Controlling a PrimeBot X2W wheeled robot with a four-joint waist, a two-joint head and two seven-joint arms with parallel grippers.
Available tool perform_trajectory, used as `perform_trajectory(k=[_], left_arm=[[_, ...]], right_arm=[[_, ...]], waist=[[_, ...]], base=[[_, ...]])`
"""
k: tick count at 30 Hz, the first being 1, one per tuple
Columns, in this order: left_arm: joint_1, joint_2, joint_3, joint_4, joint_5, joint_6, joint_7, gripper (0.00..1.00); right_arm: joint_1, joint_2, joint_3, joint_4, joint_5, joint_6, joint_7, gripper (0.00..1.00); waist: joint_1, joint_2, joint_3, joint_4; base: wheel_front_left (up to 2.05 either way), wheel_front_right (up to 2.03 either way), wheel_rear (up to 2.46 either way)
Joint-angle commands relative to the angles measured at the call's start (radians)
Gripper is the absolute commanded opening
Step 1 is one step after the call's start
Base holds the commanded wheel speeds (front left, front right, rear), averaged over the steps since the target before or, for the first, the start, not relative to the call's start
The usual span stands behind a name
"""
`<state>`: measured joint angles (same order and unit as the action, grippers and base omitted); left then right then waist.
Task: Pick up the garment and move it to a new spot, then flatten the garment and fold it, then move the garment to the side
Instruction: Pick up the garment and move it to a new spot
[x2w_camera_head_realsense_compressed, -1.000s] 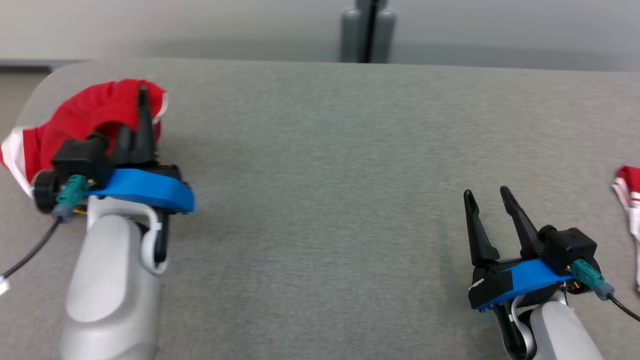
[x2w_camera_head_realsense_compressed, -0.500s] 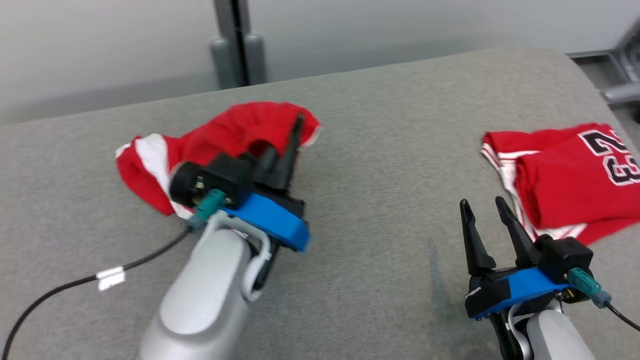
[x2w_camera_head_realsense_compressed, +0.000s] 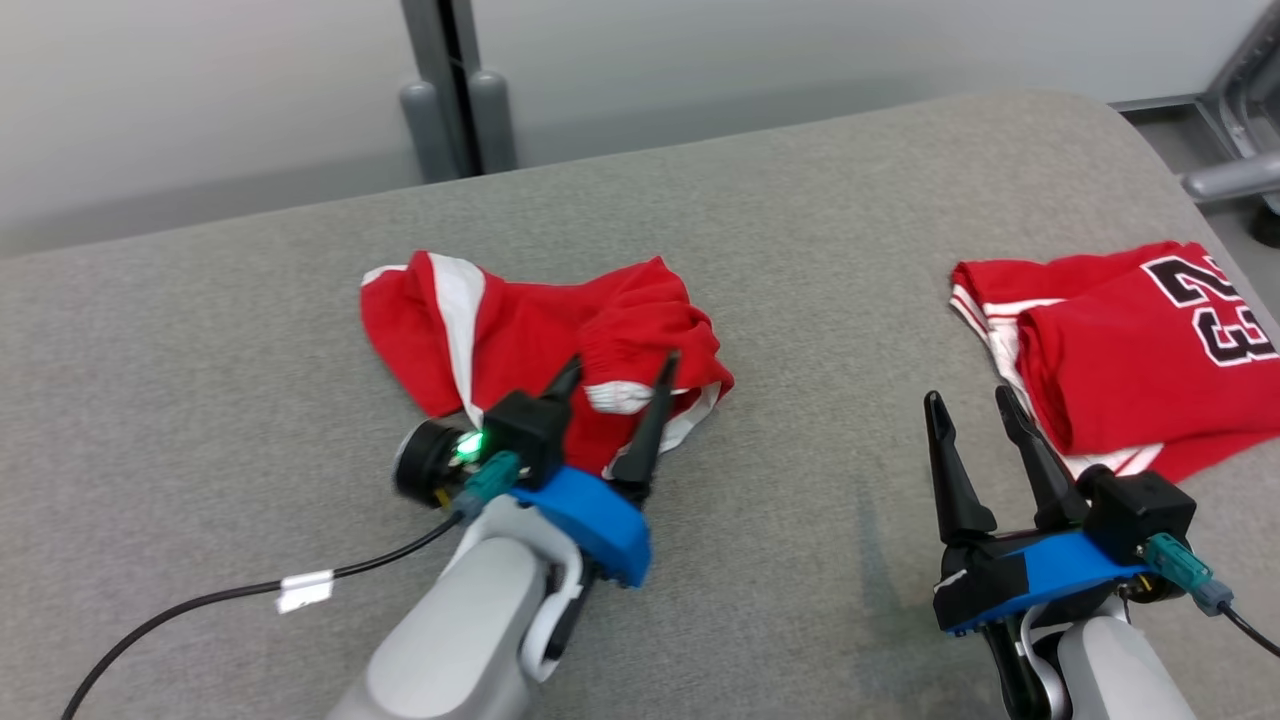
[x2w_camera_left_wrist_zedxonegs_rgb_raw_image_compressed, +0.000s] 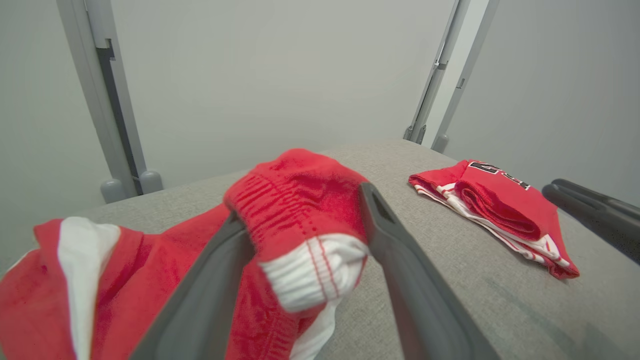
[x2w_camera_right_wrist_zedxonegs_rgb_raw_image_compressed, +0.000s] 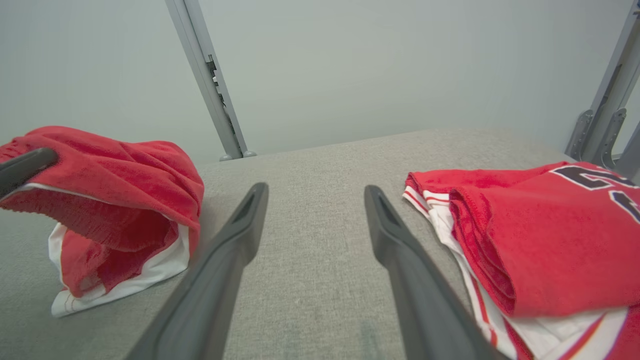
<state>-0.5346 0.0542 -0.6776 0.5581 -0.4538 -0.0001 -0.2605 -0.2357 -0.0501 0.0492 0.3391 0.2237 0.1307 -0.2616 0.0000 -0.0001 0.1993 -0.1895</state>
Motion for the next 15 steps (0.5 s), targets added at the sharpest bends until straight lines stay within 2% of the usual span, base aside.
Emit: perform_trajectory(k=[1,10,15], left_arm=[[0.022,0.016,0.022,0.007,0.007,0.01,-0.005,1.0],[0.232,0.08,0.239,-0.051,0.038,0.076,-0.005,1.0],[0.368,0.086,0.356,-0.111,0.084,0.099,-0.006,1.0]], right_arm=[[0.011,-0.001,-0.002,-0.004,0.006,0.0,-0.005,1.0],[0.038,-0.002,-0.008,0.012,-0.003,0.0,-0.005,1.0],[0.063,-0.002,-0.007,0.022,-0.008,0.0,-0.005,1.0]], waist=[[0.0,0.0001,-0.001,0.013],[0.0,0.0001,-0.066,0.086],[0.0,0.0001,-0.115,0.111]], base=[[0.0,0.0,0.0],[0.0,0.0,0.0],[0.0,0.0,0.0]])
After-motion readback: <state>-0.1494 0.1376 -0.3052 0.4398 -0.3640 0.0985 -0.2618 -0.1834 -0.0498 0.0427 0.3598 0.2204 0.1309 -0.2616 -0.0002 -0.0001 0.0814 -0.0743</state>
